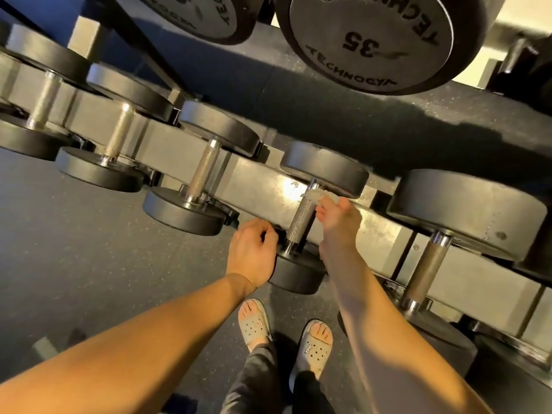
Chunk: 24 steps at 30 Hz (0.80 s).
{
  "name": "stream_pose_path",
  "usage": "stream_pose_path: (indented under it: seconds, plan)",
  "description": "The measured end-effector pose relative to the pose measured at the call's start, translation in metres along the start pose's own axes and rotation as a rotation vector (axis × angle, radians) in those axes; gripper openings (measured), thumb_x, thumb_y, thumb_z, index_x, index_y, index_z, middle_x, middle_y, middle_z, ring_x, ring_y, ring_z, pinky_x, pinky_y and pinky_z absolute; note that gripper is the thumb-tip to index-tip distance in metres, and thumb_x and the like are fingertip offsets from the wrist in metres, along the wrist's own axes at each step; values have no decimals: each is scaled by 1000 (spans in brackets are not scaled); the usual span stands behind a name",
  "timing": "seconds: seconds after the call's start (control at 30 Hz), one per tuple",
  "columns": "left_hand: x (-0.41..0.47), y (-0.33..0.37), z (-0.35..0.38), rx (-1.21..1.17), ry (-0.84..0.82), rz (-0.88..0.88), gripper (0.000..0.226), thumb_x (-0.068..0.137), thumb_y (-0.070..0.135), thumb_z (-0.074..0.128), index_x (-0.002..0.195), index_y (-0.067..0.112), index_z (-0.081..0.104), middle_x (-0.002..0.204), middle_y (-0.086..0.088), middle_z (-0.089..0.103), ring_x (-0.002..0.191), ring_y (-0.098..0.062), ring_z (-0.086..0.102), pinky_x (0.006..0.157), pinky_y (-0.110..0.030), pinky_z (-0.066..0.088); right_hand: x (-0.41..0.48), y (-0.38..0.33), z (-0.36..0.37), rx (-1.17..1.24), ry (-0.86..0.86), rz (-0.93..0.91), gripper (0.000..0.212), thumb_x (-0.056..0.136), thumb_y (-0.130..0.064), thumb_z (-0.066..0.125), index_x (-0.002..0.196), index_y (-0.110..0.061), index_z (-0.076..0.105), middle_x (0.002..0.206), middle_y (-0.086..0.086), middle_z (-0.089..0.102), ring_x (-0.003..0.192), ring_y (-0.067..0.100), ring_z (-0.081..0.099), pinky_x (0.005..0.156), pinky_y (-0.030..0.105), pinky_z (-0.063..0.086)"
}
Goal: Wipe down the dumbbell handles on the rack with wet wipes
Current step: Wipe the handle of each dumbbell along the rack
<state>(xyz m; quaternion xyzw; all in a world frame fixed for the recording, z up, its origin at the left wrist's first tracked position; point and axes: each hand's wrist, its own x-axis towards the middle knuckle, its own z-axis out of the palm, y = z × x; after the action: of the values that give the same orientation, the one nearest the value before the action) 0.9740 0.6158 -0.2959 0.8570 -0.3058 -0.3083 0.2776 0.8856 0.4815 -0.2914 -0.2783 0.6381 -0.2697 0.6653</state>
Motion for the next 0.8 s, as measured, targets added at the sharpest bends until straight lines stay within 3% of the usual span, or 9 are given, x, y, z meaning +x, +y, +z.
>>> stream_pose_path:
  seconds: [0.07, 0.13, 0.23, 0.37, 0.47, 0.57, 0.67, 0.73, 0.8]
  plan:
    - [0, -1, 0, -6, -2, 10, 26, 93, 26, 44, 76, 14, 61, 82, 2, 58, 81, -12, 51, 67, -25, 34, -2, -2, 0, -144, -31, -93, 9, 91, -5, 69, 84, -9, 67, 81, 4, 62, 75, 14, 57, 59, 13, 46]
    - [1, -1, 0, -8, -3, 7, 27, 90, 28, 42, 76, 14, 61, 83, 1, 58, 81, -12, 51, 67, -23, 34, -6, -3, 4, -168, -42, -93, 2, 92, -8, 71, 94, -8, 71, 82, 1, 65, 72, 9, 58, 55, 10, 45]
    - [1, -2, 0, 3, -2, 1, 25, 96, 21, 45, 78, 14, 61, 84, 1, 59, 83, -12, 52, 67, -21, 33, -7, -8, 9, -10, 9, 4, 3, 96, -10, 67, 98, -10, 69, 82, -3, 66, 73, 7, 61, 50, 8, 45]
    - [2, -3, 0, 18, -9, -9, 23, 98, 16, 49, 79, 15, 62, 85, 1, 59, 84, -13, 52, 68, -19, 33, -7, -7, 5, 9, -47, 57, 15, 100, -14, 63, 87, -22, 62, 86, -5, 63, 79, 6, 59, 60, 13, 47]
    - [1, -2, 0, 4, -17, 6, 26, 95, 25, 43, 77, 16, 61, 84, 2, 58, 83, -9, 51, 67, -22, 34, -10, 2, -11, -288, -159, 5, 12, 98, -13, 65, 87, -11, 66, 79, 0, 58, 74, 11, 52, 63, 18, 46]
    - [1, -1, -1, 11, -27, 2, 27, 97, 23, 44, 76, 16, 60, 84, 2, 58, 82, -8, 51, 67, -24, 34, -3, 2, -20, -519, -238, -49, 20, 94, -9, 68, 76, -13, 64, 75, 4, 60, 76, 18, 55, 66, 24, 49]
    - [0, 1, -2, 14, -20, 1, 29, 97, 24, 43, 77, 14, 61, 85, 0, 58, 83, -9, 51, 68, -23, 35, 8, -10, -14, -413, -130, -72, 18, 95, -16, 69, 77, -13, 67, 73, 6, 62, 70, 17, 56, 69, 32, 49]
    - [1, 1, -1, 21, -18, -7, 27, 99, 18, 47, 77, 13, 61, 86, -1, 58, 83, -9, 51, 69, -21, 35, 8, -11, -6, -273, -70, -56, 27, 95, -20, 70, 70, -15, 62, 64, 1, 57, 62, 15, 51, 63, 31, 47]
    - [1, 1, -2, 31, -16, -10, 27, 99, 18, 47, 77, 13, 61, 86, 0, 58, 83, -8, 50, 69, -21, 34, 3, -4, -1, -289, -64, -82, 35, 95, -24, 70, 64, -15, 55, 61, 1, 50, 59, 16, 44, 57, 30, 41]
